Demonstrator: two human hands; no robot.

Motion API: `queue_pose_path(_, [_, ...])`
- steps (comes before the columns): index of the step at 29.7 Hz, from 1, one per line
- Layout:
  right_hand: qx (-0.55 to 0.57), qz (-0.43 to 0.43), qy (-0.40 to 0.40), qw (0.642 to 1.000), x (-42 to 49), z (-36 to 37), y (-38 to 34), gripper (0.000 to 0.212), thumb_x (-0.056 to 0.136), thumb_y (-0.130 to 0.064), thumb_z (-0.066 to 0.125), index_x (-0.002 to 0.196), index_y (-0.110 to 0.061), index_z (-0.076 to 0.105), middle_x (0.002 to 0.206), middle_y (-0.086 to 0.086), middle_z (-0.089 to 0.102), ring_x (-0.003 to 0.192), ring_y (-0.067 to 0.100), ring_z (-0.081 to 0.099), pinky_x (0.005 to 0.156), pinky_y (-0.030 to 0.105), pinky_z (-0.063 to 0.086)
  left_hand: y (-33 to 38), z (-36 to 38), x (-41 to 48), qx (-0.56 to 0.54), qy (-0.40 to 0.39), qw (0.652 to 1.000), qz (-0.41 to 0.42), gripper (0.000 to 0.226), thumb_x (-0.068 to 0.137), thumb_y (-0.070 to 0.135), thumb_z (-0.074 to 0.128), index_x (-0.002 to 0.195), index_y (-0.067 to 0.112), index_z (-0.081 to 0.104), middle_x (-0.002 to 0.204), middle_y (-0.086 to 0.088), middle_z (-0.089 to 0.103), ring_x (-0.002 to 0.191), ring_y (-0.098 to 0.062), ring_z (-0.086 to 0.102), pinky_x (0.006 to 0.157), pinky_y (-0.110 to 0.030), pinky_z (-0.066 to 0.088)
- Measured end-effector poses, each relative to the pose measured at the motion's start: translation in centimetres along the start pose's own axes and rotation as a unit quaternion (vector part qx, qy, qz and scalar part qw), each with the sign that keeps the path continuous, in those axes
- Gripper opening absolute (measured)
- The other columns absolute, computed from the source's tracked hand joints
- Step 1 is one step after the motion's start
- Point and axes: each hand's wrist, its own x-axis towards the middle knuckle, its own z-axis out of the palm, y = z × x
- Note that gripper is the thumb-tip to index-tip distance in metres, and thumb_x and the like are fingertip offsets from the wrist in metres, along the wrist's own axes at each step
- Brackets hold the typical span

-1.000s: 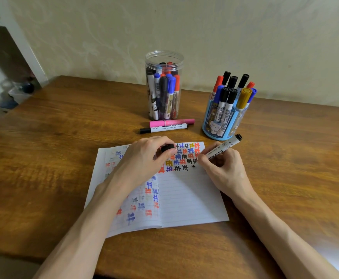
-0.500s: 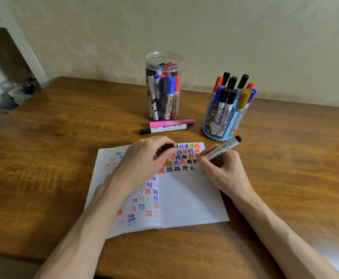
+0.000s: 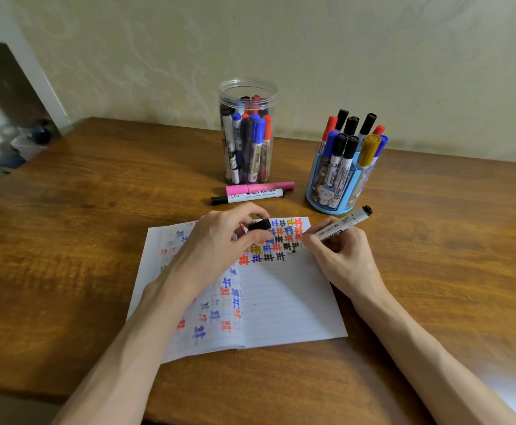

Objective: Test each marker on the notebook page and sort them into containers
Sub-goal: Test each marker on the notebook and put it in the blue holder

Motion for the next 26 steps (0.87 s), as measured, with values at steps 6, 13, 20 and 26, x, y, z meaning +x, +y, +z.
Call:
queue_pose_path(6, [-0.025,-0.017,-0.016,0.999,0.1,0.1,0.0,0.008,0.091,-0.018,0.069,0.083,-0.018,0.069,0.078,-0.008,0.071,0.074,0.008,0.070,0.062,0.023,0.055,-0.1,0.1,0.0,-0.011,0.011,1.000,0.003,0.031,0.085,0.044,0.074,0.109,0.027,0.063,0.111,0.003,0.075,0.093,-0.006,0.071,0.073,-0.024,0.062])
queue_pose_path(13, [0.047,0.005,-0.008,0.999,-0.1,-0.4,-0.6,0.007,0.094,-0.008,0.069,0.087,-0.011,0.070,0.071,-0.007,0.069,0.066,0.001,0.062,0.060,0.018,0.049,0.0,0.0,-0.1,-0.006,-0.008,1.000,0.029,0.032,0.085,0.055,0.065,0.108,0.033,0.068,0.101,0.021,0.069,0.093,0.001,0.067,0.072,-0.024,0.061])
queue_pose_path(20, [0.201,0.013,-0.040,0.979,-0.4,-0.9,-1.3,0.013,0.096,-0.017,0.075,0.101,-0.006,0.070,0.080,0.010,0.071,0.068,0.020,0.061,0.060,0.028,0.049,0.4,-0.2,-0.3,-0.041,-0.026,0.998,0.037,0.032,0.080,0.052,0.070,0.108,0.035,0.072,0.100,0.022,0.072,0.096,0.002,0.068,0.079,-0.027,0.061])
queue_pose_path(26, [0.168,0.001,-0.104,0.980,-0.7,-0.5,-1.6,0.020,0.092,-0.020,0.079,0.109,-0.009,0.076,0.092,0.010,0.078,0.077,0.026,0.072,0.066,0.035,0.056,0.6,-0.1,-0.4,-0.044,-0.028,0.997,0.052,0.047,0.076,0.068,0.056,0.108,0.037,0.071,0.098,0.026,0.071,0.096,0.004,0.067,0.077,-0.019,0.058])
